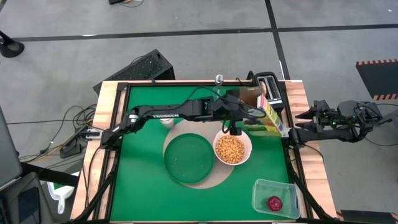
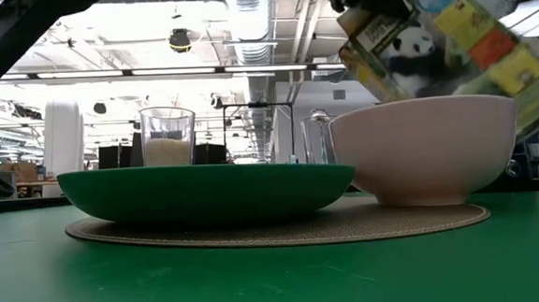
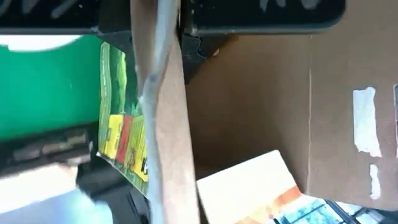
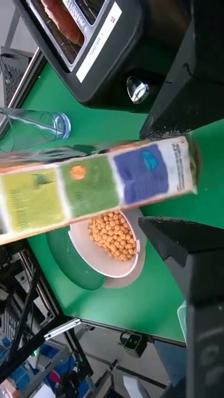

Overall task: Arrange a breakfast setting
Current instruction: Pour the cereal into the white bowl

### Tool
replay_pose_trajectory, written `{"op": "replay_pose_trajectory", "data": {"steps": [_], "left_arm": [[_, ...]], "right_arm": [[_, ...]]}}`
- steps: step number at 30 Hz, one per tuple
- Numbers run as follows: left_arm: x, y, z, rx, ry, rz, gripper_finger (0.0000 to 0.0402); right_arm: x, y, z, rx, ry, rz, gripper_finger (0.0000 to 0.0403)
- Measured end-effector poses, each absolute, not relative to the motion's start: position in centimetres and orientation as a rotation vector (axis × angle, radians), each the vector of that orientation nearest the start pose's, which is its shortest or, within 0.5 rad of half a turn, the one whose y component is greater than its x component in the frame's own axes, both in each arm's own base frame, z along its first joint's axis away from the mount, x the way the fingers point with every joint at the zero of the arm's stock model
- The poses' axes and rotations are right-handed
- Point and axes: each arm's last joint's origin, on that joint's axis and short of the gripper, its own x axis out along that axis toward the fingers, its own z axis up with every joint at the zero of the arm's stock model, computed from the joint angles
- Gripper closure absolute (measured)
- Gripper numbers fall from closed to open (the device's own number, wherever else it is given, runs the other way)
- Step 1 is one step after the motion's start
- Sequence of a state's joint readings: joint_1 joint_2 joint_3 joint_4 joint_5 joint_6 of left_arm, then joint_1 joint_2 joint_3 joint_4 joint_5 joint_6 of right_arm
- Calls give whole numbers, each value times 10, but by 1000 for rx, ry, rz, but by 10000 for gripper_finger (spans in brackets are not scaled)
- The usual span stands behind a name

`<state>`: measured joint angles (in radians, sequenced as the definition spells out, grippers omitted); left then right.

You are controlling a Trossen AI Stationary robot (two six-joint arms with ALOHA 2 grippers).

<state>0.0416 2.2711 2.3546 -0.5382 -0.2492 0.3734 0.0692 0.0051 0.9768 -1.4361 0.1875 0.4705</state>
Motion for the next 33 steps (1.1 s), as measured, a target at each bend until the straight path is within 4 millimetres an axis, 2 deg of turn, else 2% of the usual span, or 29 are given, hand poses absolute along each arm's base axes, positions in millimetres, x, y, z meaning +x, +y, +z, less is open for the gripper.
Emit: {"op": "replay_pose_trajectory", "data": {"steps": [3,9,14,20,25,30,33], "left_arm": [[512,27,347,413,506,197,401],[495,27,376,415,465,232,401],[486,26,384,430,493,246,401],[463,26,412,436,477,295,401],[448,25,423,430,507,309,401],[422,23,444,436,525,367,401],[413,20,448,429,553,378,401]], "right_arm": [[-69,-10,298,402,424,-223,170],[-69,-10,298,401,424,-223,175],[-69,-10,298,402,423,-223,175],[-69,-10,298,401,424,-223,175],[-69,-10,298,401,424,-223,175],[-69,-10,298,401,424,-223,175],[-69,-10,298,401,423,-223,175]]}}
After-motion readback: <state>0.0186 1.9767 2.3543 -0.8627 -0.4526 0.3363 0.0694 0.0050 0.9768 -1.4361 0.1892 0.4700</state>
